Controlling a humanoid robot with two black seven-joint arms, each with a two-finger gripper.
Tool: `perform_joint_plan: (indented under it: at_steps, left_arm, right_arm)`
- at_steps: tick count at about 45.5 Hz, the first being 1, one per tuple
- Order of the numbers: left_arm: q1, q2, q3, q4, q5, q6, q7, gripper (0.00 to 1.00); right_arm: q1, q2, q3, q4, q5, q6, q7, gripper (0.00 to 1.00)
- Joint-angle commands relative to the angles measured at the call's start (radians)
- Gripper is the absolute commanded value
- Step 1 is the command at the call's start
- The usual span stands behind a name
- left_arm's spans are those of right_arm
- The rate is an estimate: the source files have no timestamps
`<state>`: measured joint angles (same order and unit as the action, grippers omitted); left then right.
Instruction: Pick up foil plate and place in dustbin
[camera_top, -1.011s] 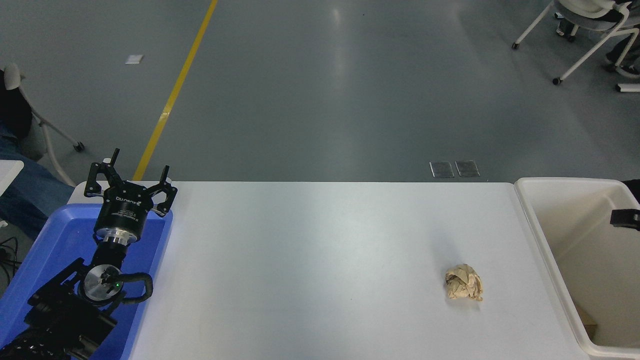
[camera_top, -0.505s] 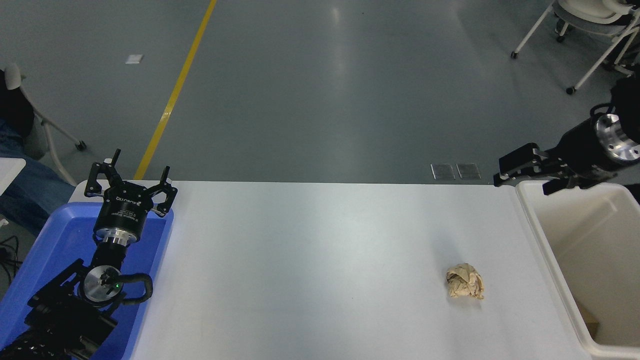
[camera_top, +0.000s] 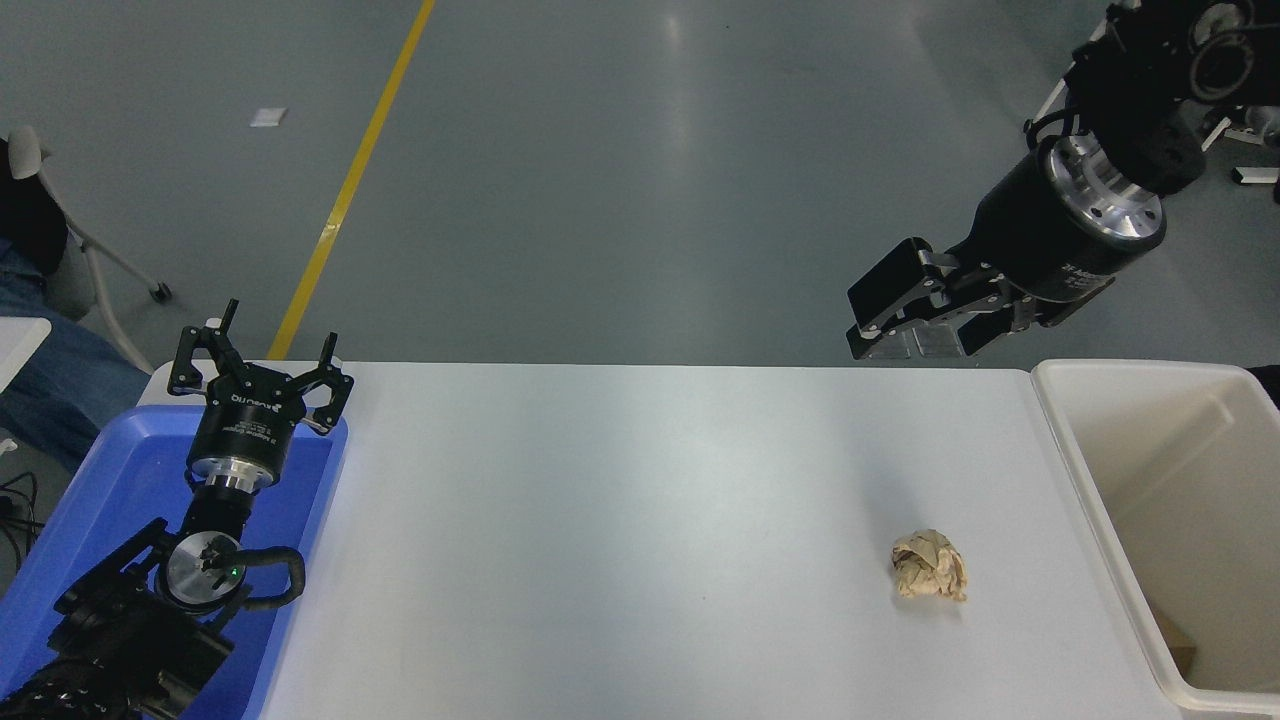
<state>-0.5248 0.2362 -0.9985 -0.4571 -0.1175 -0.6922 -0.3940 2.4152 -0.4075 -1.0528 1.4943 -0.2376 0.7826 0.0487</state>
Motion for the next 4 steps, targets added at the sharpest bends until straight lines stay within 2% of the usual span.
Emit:
perform_joint_plan:
  at_steps: [1, 4]
  left_arm:
    - [0.0, 0.0, 0.0, 0.0, -0.001, 0.0, 0.0, 1.0]
    - [0.0, 0.0, 0.0, 0.0, -0.001, 0.0, 0.0, 1.0]
  right_arm:
    - [0.038, 0.016, 0.007, 0.018, 0.012, 0.003, -0.004, 1.0]
    - [0.038, 0.016, 0.01, 0.018, 0.012, 0.003, -0.004, 1.0]
